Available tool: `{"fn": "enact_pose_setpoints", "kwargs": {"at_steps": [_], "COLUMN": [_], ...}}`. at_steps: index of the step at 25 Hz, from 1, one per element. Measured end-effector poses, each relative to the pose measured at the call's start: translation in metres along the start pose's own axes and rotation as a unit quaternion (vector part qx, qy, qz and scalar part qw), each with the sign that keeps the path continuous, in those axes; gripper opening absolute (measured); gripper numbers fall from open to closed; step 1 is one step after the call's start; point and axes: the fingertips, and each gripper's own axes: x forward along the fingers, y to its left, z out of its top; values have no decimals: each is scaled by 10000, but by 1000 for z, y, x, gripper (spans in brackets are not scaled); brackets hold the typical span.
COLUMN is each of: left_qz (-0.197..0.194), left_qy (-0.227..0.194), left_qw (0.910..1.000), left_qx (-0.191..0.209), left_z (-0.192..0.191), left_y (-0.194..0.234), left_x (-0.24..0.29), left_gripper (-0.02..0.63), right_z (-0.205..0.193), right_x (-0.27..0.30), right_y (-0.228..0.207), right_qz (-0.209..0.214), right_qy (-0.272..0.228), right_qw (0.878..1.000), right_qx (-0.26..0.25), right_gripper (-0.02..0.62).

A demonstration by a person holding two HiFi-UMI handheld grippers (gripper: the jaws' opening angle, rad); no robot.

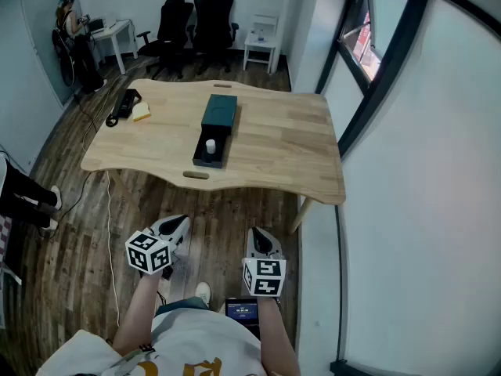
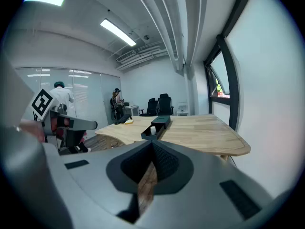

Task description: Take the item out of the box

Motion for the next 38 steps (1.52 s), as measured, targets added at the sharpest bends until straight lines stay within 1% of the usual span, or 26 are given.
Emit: {"fn": "enact_pose_setpoints", "kwargs": {"at_steps": [4, 10, 14, 16, 20, 24, 27, 29, 33, 36, 38], "left_qz": [50, 147, 237, 275, 314, 307, 261, 219, 229, 166, 172], "left_qy": [-3, 13, 0, -1, 32, 36, 92, 136, 263, 348, 436], "left_qw": [10000, 9999, 9997, 9996, 9994, 9995, 9996, 9996, 9986, 9984, 9975], "left_qx": [31, 82, 95, 106, 114, 68, 71, 140, 390, 414, 524], "left_z": [-1, 0, 5, 8, 14, 21, 26, 34, 60, 76, 84], "left_y": [-1, 4, 14, 21, 38, 60, 82, 99, 145, 179, 202], "left_x": [-3, -1, 10, 17, 39, 70, 103, 126, 175, 205, 226], "left_gripper": [0, 0, 0, 0, 0, 0, 0, 0, 0, 0, 0], "right_z": [2, 4, 8, 11, 18, 23, 23, 26, 46, 61, 72], "right_x": [-6, -2, 11, 20, 42, 75, 108, 133, 190, 234, 267], "right_y": [5, -2, -10, -14, -27, -45, -58, -67, -85, -90, -93], "right_qz": [57, 51, 152, 212, 203, 167, 133, 102, -33, -85, -121], "right_qy": [-35, -19, -90, -111, -104, -82, 29, 107, 170, 254, 263], "right_qw": [9999, 10000, 9998, 9996, 9997, 9998, 9999, 9998, 9996, 9993, 9990], "right_qx": [-78, -75, 120, 130, 100, 100, 103, 119, 216, 264, 340], "right_gripper": [6, 5, 6, 6, 6, 6, 6, 6, 6, 6, 6]}}
